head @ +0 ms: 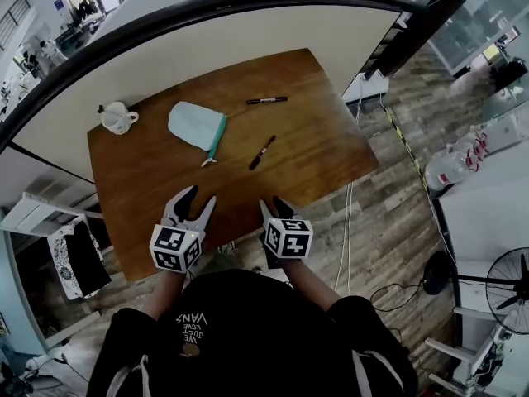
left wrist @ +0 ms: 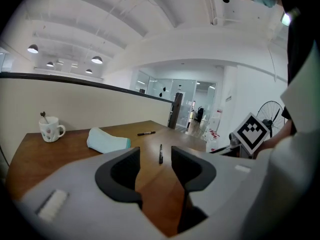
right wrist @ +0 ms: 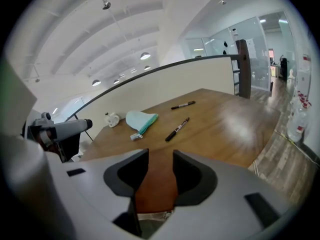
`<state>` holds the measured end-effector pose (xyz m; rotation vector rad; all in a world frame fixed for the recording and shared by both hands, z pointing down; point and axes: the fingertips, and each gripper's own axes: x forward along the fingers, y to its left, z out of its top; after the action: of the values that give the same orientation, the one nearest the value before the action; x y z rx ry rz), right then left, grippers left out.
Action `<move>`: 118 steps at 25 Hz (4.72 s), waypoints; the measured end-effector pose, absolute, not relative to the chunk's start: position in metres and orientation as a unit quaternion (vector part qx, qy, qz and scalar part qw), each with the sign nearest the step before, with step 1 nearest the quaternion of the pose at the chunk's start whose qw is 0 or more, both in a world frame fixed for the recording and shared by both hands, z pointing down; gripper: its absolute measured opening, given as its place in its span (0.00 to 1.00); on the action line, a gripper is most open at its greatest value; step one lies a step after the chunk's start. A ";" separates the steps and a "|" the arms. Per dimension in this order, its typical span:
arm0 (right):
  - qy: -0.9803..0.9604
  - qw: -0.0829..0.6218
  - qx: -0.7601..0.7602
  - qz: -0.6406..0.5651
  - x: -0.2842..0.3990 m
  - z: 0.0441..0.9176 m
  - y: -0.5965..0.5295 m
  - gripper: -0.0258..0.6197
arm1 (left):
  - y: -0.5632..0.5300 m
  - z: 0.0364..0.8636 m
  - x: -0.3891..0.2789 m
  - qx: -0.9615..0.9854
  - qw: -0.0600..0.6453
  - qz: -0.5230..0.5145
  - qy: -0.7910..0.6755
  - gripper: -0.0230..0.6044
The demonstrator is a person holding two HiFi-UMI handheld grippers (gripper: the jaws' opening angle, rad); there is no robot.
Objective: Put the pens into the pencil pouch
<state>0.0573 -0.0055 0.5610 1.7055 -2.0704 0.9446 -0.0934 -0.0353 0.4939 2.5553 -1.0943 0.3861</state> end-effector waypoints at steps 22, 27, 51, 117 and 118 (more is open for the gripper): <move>-0.636 0.209 0.654 0.353 0.058 0.626 -0.126 0.26 | -0.111 0.547 -0.117 0.892 0.208 0.171 -0.363 0.33; -0.632 0.238 0.644 0.360 0.060 0.640 -0.131 0.26 | -0.127 0.551 -0.110 0.884 0.208 0.169 -0.382 0.33; -0.741 0.271 0.521 0.325 0.081 0.620 -0.113 0.14 | -0.208 0.646 -0.053 0.823 0.116 0.401 -0.384 0.38; -0.856 0.262 0.357 0.266 -0.007 0.568 -0.150 0.14 | -0.134 0.546 -0.016 0.919 0.199 0.150 -0.304 0.12; -0.858 0.254 0.355 0.272 -0.007 0.566 -0.151 0.14 | -0.136 0.544 -0.018 0.916 0.211 0.140 -0.313 0.12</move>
<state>-0.0072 -0.1507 0.5665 0.9635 -2.3310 0.7388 -0.0183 -0.1363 0.5443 2.5452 -0.8687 0.3891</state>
